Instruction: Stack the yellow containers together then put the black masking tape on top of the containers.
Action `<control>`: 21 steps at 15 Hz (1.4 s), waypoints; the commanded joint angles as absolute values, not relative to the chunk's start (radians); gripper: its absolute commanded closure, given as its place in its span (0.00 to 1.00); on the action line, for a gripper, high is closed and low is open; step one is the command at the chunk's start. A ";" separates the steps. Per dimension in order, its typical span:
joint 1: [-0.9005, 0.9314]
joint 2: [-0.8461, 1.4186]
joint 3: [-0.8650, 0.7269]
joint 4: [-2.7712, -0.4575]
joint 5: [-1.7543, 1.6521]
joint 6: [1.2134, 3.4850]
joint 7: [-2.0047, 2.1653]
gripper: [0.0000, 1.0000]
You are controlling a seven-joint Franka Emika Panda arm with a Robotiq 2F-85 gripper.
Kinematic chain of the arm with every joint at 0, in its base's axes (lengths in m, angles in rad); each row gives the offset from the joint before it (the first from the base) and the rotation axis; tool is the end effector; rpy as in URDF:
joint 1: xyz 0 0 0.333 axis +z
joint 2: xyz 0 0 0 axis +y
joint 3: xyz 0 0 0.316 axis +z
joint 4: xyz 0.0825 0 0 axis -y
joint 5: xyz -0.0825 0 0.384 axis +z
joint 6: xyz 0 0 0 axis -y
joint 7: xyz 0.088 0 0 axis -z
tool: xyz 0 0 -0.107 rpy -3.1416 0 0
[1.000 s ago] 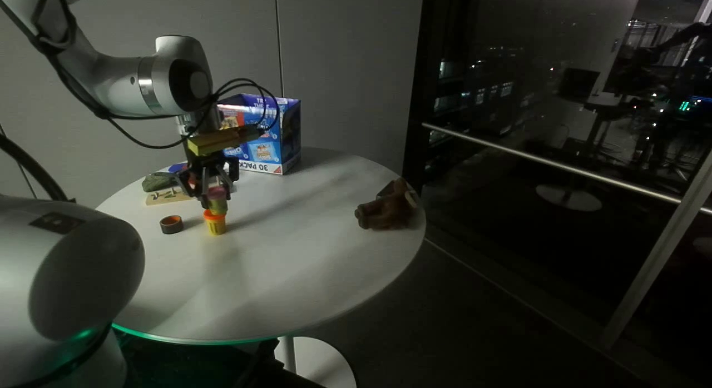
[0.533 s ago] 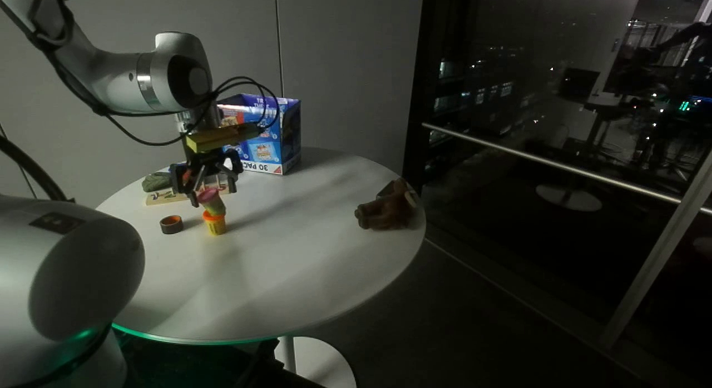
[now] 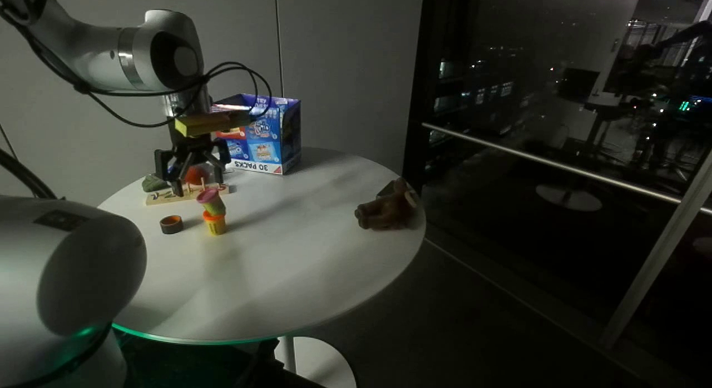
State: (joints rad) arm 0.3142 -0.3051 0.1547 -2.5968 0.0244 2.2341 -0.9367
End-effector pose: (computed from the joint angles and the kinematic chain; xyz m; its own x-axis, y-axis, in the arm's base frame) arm 0.3649 0.1836 0.3544 0.1869 0.9806 -0.0583 0.9815 -0.1889 -0.0320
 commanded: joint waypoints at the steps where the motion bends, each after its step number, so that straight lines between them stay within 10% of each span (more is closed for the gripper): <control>1: 0.350 -0.303 0.128 -2.576 0.086 2.121 -1.071 0.00; 21: 0.505 -0.478 0.180 -2.686 0.167 2.158 -1.232 0.00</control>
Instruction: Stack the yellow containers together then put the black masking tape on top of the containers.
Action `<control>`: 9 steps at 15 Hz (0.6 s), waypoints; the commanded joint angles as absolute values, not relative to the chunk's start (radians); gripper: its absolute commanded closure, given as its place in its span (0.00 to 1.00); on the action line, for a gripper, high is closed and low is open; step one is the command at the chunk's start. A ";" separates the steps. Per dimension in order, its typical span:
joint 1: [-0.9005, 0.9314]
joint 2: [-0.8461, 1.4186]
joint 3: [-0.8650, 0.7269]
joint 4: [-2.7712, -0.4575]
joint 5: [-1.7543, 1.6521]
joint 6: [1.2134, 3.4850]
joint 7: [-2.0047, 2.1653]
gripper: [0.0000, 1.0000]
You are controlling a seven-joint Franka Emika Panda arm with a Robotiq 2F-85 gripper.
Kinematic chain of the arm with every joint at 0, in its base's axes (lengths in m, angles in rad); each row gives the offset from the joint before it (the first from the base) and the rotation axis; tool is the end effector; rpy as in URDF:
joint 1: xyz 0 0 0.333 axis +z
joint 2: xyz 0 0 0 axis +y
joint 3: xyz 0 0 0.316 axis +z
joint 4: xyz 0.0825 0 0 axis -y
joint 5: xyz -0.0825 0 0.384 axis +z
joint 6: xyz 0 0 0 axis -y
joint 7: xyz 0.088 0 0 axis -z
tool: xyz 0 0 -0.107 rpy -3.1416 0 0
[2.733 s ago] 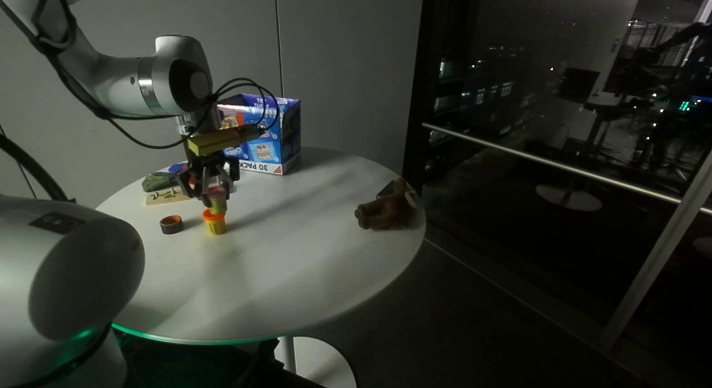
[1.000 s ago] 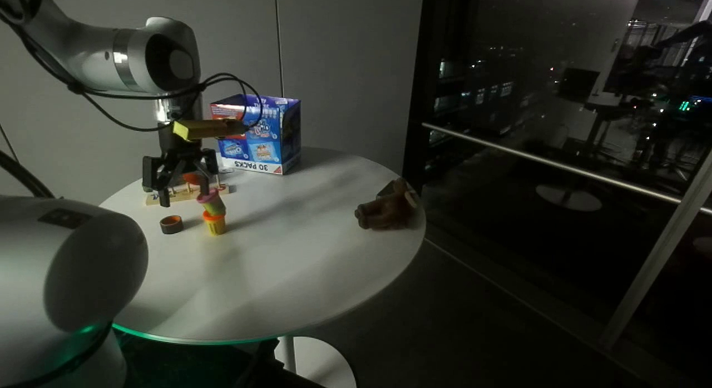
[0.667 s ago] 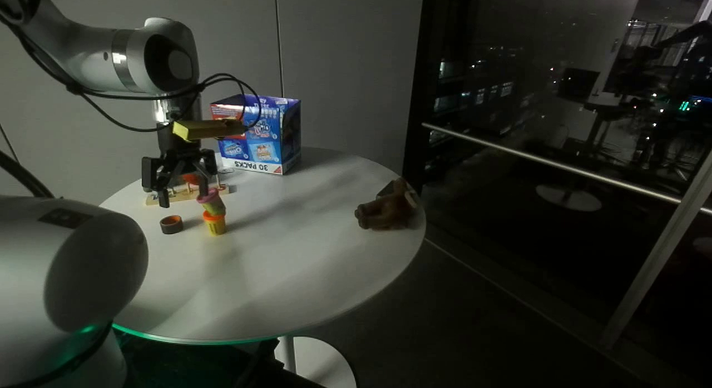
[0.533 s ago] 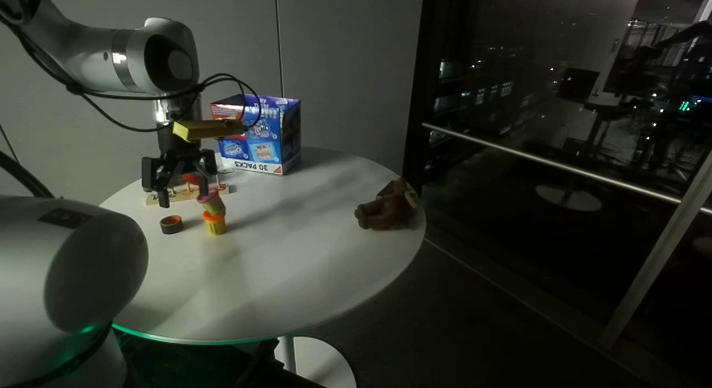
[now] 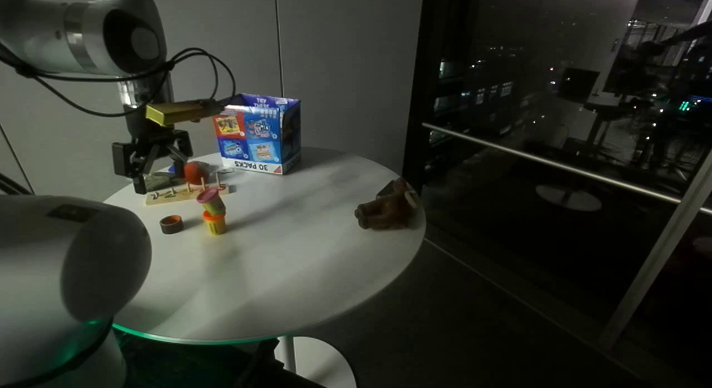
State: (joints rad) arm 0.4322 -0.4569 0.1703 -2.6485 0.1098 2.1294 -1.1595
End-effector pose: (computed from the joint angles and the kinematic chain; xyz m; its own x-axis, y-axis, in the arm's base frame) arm 0.3092 0.2152 0.3820 -0.1104 0.9938 -0.0133 0.9918 0.1093 -0.0661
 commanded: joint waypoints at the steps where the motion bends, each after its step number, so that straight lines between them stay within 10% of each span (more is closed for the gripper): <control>1: 0.533 -0.455 0.185 -2.695 0.191 2.181 -1.256 0.00; 9: 0.603 -0.237 0.227 -2.704 0.196 2.487 -1.402 0.00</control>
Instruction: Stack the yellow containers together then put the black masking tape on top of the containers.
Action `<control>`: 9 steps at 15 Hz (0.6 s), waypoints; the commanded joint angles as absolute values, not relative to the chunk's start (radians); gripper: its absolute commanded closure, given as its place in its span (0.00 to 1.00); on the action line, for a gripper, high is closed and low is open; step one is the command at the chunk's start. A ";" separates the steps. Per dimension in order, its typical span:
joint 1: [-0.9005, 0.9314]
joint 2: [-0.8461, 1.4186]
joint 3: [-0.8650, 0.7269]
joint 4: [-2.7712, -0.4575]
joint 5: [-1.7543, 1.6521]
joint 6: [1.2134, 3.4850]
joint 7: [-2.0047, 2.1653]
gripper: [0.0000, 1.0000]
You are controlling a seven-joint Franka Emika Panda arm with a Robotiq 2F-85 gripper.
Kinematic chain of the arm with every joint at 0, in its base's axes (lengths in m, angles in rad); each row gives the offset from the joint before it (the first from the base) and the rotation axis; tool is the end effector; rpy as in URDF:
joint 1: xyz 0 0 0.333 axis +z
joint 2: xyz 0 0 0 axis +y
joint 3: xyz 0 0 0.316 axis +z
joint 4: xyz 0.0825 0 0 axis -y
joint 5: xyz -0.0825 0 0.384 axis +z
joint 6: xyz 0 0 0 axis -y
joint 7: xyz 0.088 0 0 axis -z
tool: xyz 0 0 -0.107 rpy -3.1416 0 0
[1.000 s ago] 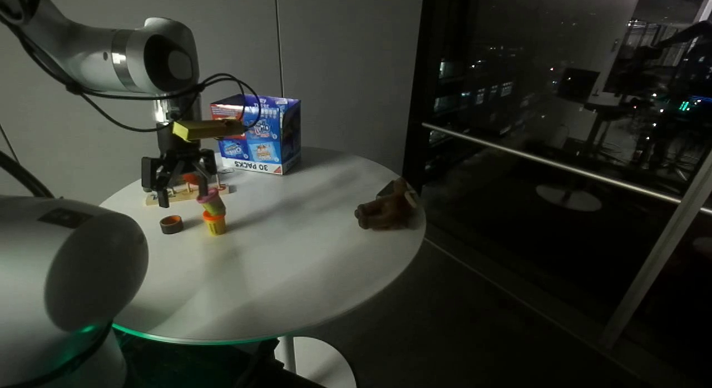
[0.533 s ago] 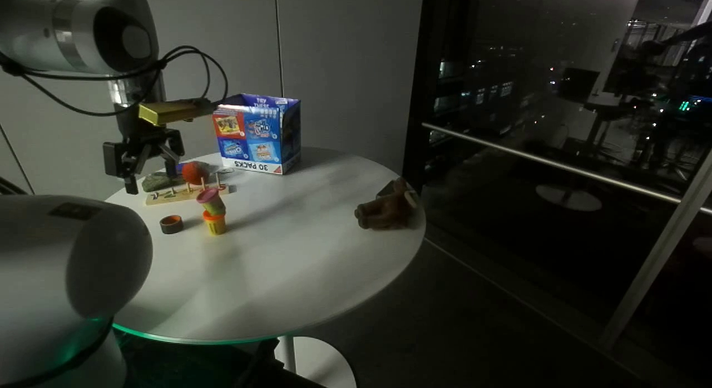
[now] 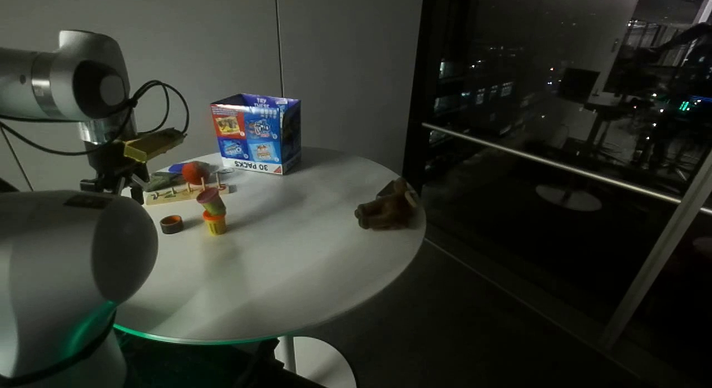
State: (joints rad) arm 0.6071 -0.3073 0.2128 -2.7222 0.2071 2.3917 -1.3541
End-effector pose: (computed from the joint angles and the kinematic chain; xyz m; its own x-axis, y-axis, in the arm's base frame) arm 0.2652 0.2796 0.3155 -0.4228 0.9039 0.0646 0.9036 0.4259 -0.0453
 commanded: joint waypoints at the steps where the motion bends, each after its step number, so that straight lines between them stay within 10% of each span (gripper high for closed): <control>1: 0.599 -0.213 0.229 -2.700 0.193 2.512 -1.414 0.00; 9: 0.516 -0.096 0.269 -2.699 0.051 2.635 -1.385 0.00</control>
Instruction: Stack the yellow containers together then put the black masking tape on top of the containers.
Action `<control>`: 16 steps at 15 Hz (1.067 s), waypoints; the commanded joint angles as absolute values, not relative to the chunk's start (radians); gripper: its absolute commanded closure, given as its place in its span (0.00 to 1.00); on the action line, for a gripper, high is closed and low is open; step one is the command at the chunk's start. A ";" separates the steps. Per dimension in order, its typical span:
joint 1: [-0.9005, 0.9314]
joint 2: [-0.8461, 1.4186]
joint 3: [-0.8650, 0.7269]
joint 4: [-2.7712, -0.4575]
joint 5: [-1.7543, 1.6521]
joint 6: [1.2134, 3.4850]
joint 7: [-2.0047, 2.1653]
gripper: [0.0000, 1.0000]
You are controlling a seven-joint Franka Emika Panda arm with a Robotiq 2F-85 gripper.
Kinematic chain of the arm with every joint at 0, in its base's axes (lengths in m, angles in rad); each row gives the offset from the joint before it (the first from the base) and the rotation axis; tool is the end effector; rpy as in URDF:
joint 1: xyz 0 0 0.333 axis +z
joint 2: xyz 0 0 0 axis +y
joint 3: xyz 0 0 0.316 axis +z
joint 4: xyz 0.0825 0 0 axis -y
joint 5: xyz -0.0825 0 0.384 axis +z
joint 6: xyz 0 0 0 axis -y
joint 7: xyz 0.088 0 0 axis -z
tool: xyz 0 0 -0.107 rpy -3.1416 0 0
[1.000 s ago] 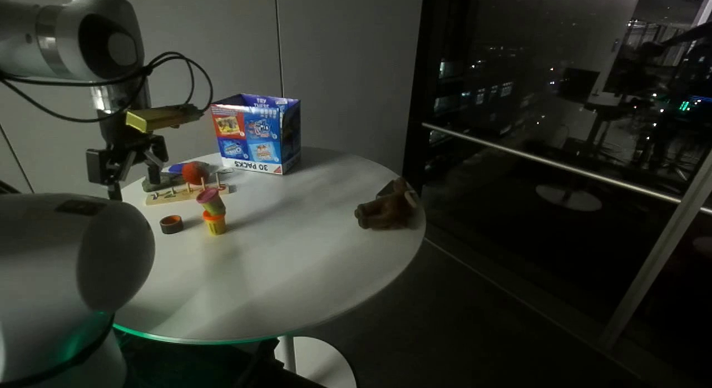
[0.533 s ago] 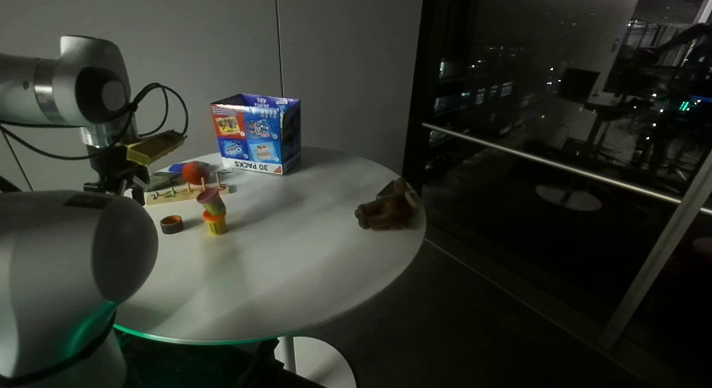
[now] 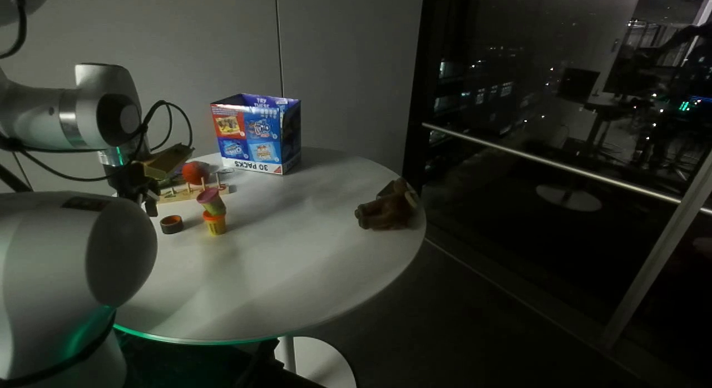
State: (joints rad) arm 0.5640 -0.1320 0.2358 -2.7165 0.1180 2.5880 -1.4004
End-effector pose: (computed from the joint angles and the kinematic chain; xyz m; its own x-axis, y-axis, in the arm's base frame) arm 0.2832 0.2843 0.2667 -0.5027 0.8639 0.0308 0.8642 0.5031 -0.0054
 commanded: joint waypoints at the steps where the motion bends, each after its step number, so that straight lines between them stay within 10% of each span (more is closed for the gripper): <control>1: 0.502 -0.090 0.276 -2.697 0.023 2.649 -1.384 0.00; 16: 0.393 0.015 0.305 -2.595 -0.146 2.621 -1.374 0.00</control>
State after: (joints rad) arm 0.4140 -0.0286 0.2817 -2.6382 -0.1268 2.6570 -1.3875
